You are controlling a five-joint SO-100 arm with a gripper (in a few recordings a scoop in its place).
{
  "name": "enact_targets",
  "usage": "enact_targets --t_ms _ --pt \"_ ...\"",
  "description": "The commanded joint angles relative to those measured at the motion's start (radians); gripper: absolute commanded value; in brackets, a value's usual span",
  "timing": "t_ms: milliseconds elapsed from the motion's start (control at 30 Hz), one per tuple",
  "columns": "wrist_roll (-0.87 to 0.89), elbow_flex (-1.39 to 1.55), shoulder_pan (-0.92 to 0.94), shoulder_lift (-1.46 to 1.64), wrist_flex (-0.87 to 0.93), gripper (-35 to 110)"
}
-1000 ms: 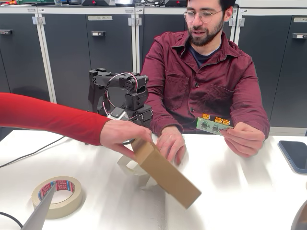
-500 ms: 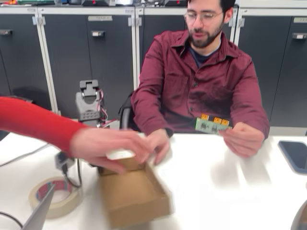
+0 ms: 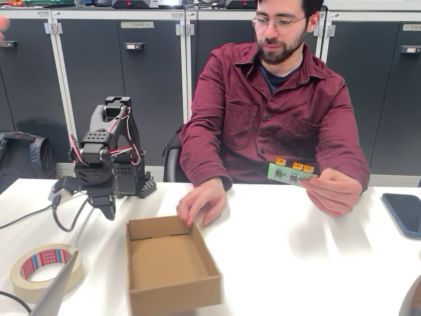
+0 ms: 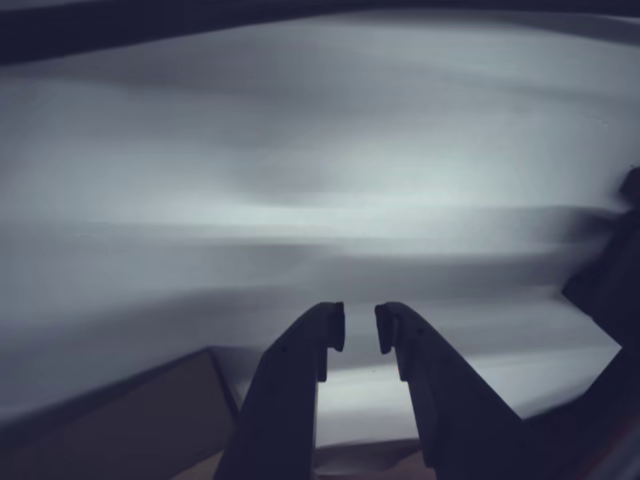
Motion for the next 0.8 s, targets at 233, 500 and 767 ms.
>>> enact_targets --t_ms 233,500,767 --pt "0.002 -0.155 0.005 -0.087 0.049 6" --pt "-0.008 -0.268 0.008 -0.138 0.107 6" --pt "-0.011 -0.25 0.008 -0.138 0.097 6"
